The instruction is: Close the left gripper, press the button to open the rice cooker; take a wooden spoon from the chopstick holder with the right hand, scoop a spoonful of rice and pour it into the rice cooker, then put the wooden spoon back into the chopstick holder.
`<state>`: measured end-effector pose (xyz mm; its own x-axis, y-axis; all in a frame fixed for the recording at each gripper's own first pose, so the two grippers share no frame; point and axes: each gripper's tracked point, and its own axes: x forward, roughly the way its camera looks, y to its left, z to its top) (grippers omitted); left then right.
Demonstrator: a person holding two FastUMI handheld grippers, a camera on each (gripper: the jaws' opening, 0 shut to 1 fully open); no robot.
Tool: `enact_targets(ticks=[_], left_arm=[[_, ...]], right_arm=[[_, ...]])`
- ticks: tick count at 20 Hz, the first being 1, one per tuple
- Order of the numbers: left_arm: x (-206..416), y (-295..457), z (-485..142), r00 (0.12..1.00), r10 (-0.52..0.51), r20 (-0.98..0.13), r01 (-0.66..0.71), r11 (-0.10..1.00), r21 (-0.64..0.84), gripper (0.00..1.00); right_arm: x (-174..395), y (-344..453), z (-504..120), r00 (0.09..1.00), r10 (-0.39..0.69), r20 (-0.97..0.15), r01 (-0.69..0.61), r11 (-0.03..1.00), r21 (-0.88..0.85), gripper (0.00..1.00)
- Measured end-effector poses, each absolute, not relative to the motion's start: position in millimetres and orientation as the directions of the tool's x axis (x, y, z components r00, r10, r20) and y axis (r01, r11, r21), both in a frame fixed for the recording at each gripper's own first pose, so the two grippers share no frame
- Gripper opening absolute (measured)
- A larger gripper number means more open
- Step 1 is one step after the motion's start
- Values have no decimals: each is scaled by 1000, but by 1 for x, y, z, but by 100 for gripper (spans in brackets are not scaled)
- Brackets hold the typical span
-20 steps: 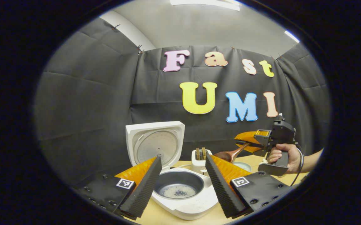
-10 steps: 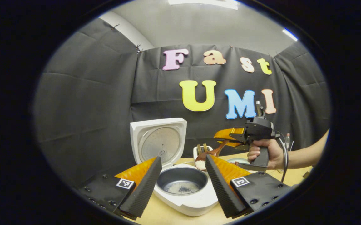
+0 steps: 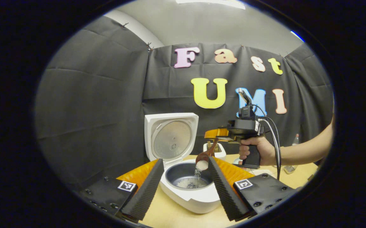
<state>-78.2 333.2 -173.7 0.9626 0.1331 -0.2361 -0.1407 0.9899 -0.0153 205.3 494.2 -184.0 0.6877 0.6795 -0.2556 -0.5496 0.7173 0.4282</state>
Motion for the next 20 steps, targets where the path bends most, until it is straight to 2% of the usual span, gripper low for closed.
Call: enact_targets(ticks=[4, 9, 10, 11, 14, 15, 16, 17, 20], left_arm=[[-88, 337, -182, 955, 154, -253, -163, 987, -15, 98], [-95, 339, -188, 950, 176, -258, -185, 983, -10, 100], [-94, 339, -189, 949, 177, -259, -186, 983, -9, 100], [-95, 337, -188, 950, 177, -257, -185, 983, -7, 93], [-93, 333, -189, 952, 170, -254, -177, 984, -6, 92], [-94, 334, -190, 952, 170, -253, -177, 984, -5, 97], [-93, 333, -191, 953, 169, -253, -176, 984, -6, 98], [-92, 333, -191, 952, 170, -253, -177, 984, -8, 93], [-92, 336, -186, 953, 180, -242, -188, 982, -14, 93]], right_arm=[[198, 517, -193, 671, 678, -301, -625, 735, 263, 16], [173, 542, -187, 630, 715, -304, -733, 676, 71, 16], [166, 545, -186, 619, 724, -306, -755, 655, 23, 15], [159, 549, -186, 600, 735, -315, -780, 625, -30, 15], [139, 559, -192, 546, 762, -349, -838, 491, -238, 16], [133, 563, -192, 534, 771, -348, -843, 455, -287, 16], [129, 563, -191, 526, 774, -352, -846, 434, -311, 16], [131, 562, -188, 521, 777, -354, -850, 432, -303, 16], [134, 559, -182, 529, 785, -323, -848, 502, -171, 16]])
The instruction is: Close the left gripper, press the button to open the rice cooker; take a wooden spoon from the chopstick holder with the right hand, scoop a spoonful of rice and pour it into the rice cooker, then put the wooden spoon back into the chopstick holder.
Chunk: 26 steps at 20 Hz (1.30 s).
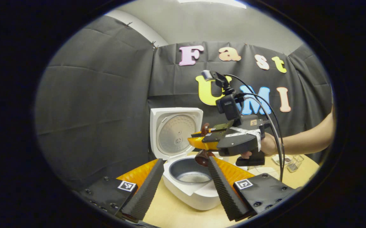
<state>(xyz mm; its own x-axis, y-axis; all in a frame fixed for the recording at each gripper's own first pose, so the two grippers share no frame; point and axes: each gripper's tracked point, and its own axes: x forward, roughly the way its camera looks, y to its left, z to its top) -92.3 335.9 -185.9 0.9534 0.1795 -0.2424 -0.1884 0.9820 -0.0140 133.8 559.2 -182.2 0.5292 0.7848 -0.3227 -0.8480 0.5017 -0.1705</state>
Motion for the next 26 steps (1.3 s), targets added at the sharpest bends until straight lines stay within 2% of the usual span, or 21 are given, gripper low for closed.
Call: enact_targets(ticks=[6, 11, 12, 13, 15, 16, 18, 23, 26], left_arm=[[-82, 328, -174, 961, 159, -226, -170, 985, -32, 92], [-63, 304, -158, 974, 112, -197, -119, 993, -25, 92], [-59, 298, -156, 976, 97, -195, -104, 994, -25, 100], [-53, 292, -154, 978, 83, -192, -89, 996, -25, 100], [-42, 277, -150, 980, 49, -191, -56, 998, -29, 92], [-37, 268, -147, 982, 32, -187, -38, 999, -29, 100], [-29, 254, -139, 984, 7, -179, -10, 1000, -19, 92], [-16, 220, -129, 984, -40, -171, 36, 999, -26, 92], [-8, 200, -129, 982, -67, -179, 61, 997, -42, 98]], right_arm=[[165, 499, -142, 613, 753, -240, -711, 658, 249, 16], [173, 435, -121, 697, 689, -199, -529, 681, 506, 15], [172, 420, -117, 713, 676, -189, -492, 673, 552, 15], [171, 406, -116, 727, 663, -179, -462, 665, 587, 15], [170, 378, -115, 758, 627, -182, -413, 676, 611, 15], [169, 363, -117, 771, 609, -186, -390, 683, 618, 15], [164, 333, -116, 796, 576, -186, -344, 683, 644, 16], [154, 250, -116, 858, 471, -204, -232, 711, 664, 15], [148, 199, -115, 890, 406, -209, -177, 729, 661, 15]])
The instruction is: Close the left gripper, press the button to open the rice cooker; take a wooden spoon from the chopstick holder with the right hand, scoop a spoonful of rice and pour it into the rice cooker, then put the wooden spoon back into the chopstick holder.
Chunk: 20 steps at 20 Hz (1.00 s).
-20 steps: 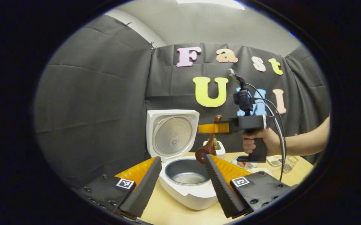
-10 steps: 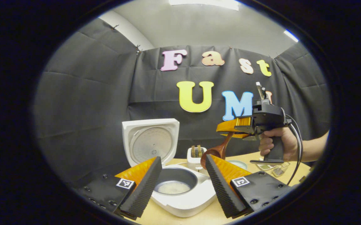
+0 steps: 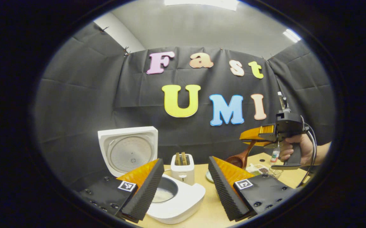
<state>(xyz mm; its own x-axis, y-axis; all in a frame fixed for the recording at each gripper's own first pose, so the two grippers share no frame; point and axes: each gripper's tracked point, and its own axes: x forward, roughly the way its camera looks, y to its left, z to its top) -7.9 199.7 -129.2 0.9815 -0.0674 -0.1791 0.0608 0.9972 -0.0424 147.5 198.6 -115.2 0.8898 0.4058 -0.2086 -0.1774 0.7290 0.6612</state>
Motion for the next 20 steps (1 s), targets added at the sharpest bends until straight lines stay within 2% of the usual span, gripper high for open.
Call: enact_targets(ticks=[1, 2, 9, 16, 19, 20], left_arm=[[-6, 192, -129, 980, -79, -184, 72, 996, -44, 100], [-3, 184, -129, 978, -89, -187, 82, 996, -44, 92], [8, 130, -114, 972, -153, -178, 148, 988, -40, 92], [17, 83, -100, 973, -159, -167, 148, 986, -77, 92], [16, 66, -95, 972, -162, -170, 152, 986, -68, 100], [14, 62, -92, 972, -161, -173, 153, 986, -58, 98]], right_arm=[[152, 181, -113, 897, 388, -213, -162, 735, 658, 15], [151, 164, -114, 903, 369, -221, -142, 740, 658, 15], [128, 51, -134, 940, 220, -262, -1, 768, 641, 15], [105, -32, -162, 942, 89, -323, 125, 801, 585, 15], [102, -70, -175, 939, 17, -345, 183, 823, 538, 16], [102, -82, -179, 937, -3, -351, 201, 825, 528, 16]])
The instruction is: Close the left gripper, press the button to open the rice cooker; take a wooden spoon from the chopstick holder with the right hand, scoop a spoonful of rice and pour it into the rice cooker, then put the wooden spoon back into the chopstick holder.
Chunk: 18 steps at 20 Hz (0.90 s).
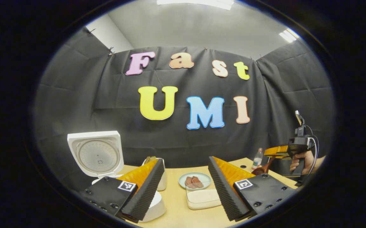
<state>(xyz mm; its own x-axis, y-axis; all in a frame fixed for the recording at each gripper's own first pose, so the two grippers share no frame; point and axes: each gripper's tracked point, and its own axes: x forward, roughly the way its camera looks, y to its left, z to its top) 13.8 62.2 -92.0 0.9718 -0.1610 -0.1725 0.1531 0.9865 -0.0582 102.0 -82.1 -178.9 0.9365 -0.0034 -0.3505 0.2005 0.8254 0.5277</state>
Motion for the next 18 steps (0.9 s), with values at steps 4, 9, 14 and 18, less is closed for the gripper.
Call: enact_targets(ticks=[4, 9, 14, 18], left_arm=[[6, 51, -88, 970, -154, -188, 151, 988, -32, 92], [-13, 45, -83, 969, -119, -216, 116, 993, -28, 95], [-29, 51, -84, 965, -82, -250, 82, 997, -10, 92], [-37, 60, -89, 960, -54, -275, 58, 998, 5, 93]], right_arm=[[111, -112, -196, 932, -34, -362, 226, 834, 504, 15], [128, -131, -227, 917, -67, -393, 264, 841, 473, 16], [143, -129, -269, 895, -88, -437, 281, 872, 400, 16], [156, -114, -302, 881, -72, -467, 275, 881, 385, 16]])
